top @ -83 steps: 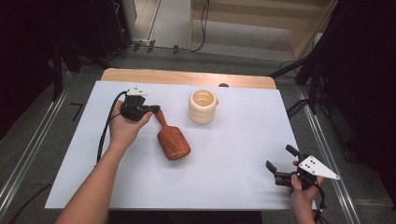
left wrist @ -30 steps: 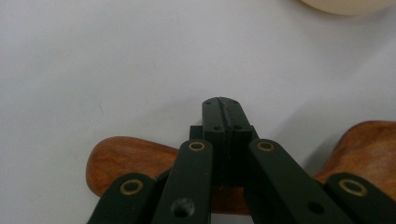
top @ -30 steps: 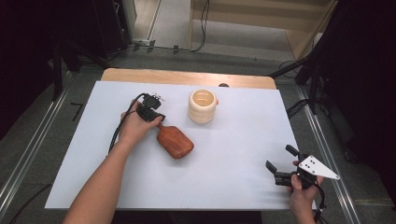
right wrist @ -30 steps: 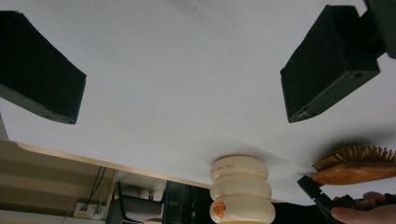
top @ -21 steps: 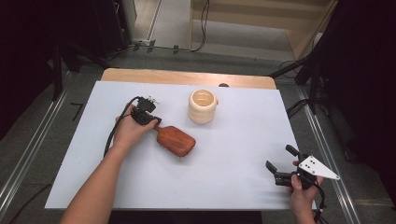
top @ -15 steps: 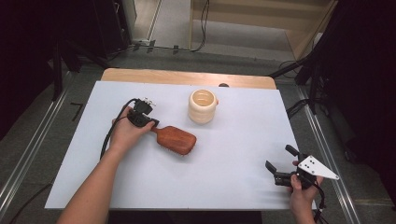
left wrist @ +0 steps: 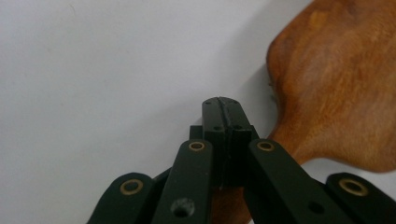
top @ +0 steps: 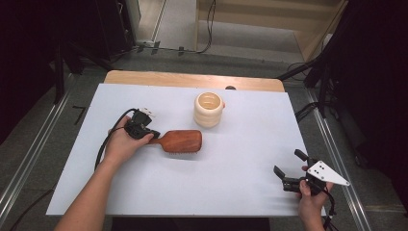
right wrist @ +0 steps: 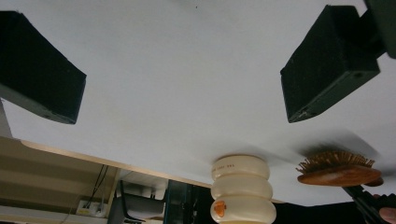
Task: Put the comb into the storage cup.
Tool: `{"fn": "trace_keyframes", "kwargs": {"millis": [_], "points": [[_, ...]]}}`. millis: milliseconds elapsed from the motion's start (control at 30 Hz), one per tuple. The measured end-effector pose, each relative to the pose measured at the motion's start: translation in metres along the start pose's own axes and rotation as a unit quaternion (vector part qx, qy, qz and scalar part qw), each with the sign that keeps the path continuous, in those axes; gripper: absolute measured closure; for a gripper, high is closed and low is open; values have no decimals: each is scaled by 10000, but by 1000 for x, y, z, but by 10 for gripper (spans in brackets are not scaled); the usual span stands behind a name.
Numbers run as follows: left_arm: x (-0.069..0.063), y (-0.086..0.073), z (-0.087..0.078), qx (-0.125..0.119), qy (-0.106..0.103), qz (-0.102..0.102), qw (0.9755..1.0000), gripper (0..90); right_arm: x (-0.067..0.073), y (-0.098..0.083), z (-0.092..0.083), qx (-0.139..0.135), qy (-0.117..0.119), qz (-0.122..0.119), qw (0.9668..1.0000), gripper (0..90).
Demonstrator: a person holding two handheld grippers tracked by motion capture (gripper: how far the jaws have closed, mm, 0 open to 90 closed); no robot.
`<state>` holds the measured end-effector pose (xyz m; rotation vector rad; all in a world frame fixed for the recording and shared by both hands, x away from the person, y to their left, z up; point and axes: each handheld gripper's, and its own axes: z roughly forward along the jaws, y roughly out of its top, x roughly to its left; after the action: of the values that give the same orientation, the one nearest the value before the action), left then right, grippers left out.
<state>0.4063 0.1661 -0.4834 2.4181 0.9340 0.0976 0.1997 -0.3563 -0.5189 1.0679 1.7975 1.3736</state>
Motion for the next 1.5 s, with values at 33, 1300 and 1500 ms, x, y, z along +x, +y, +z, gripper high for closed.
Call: {"fn": "trace_keyframes", "kwargs": {"millis": [33, 1300, 1500], "points": [[-2, -2, -1, -27, 3, 21, 10000, 900, 0, 0, 0, 3, -1, 1, 10000, 0], [-43, -30, -47, -606, -278, 469, 9967, 395, 1, 0, 1, 35, -22, -38, 10000, 0], [-48, -28, -42, -513, 5, 494, 9975, 103, 2, 0, 1, 41, -6, -32, 10000, 0]]}}
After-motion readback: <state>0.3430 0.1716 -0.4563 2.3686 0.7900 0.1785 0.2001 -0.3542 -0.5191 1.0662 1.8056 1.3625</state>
